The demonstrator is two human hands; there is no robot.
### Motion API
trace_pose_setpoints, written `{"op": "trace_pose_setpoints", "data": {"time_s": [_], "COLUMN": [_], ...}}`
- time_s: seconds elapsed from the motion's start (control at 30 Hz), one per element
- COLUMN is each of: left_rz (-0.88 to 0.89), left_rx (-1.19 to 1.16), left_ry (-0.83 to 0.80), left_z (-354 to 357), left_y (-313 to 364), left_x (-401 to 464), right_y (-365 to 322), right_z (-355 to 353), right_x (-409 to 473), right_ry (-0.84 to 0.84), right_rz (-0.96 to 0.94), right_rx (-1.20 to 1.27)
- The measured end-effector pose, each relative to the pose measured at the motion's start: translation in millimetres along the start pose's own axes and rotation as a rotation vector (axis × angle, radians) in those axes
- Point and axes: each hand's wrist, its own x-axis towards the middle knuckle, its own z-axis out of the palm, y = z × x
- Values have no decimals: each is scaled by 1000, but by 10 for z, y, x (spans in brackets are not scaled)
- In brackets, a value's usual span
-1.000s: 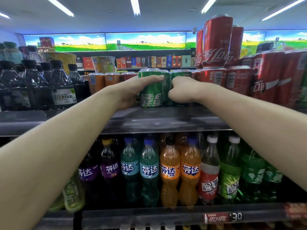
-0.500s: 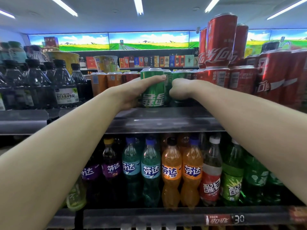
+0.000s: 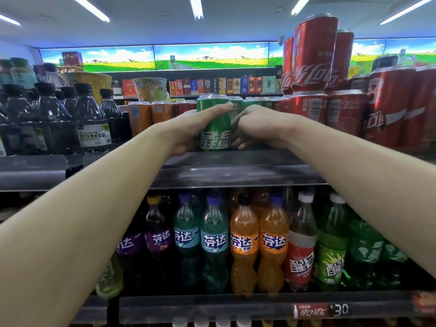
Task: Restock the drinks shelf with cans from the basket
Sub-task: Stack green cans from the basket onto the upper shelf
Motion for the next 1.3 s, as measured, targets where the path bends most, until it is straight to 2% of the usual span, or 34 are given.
{"op": "trace_pose_setpoints", "data": {"time_s": [0.13,0.27,0.43,0.6,0.77,0.9,0.97,1.03,1.13,1.23,1.3], "left_rz": [23,30,26,25,115,74,96,155,214,187,173], "left_rx": [-2,6,2,13,210,539,588,570,540,343,235], "left_ry": [-6,-7,-2,1,62,141,140,117,91,121,100], "left_z": [-24,-25,-5,-10,-56,-102,-110,-111,-26,98,201], "left_y": [-22,-38,-31,-32,-42,41,79,117,158,154,133], "left_x": [36,54,48,45,21,-16,11,64,133,206,200], "right_y": [-62,-77,-29,-22,-52,-173,-230,-273,-281,-226,-183], "right_z": [46,40,53,71,-57,-241,-318,-358,-353,-292,-232], "right_x": [48,148,276,289,54,-212,-316,-412,-528,-542,-562], "right_ry": [-79,-89,-159,-163,-35,98,189,215,185,281,334], "right_rz": [1,46,96,81,52,-95,-162,-239,-304,-297,-333], "right_rx": [-90,-115,-268,-249,-102,-35,-55,-115,-418,-672,-723]}}
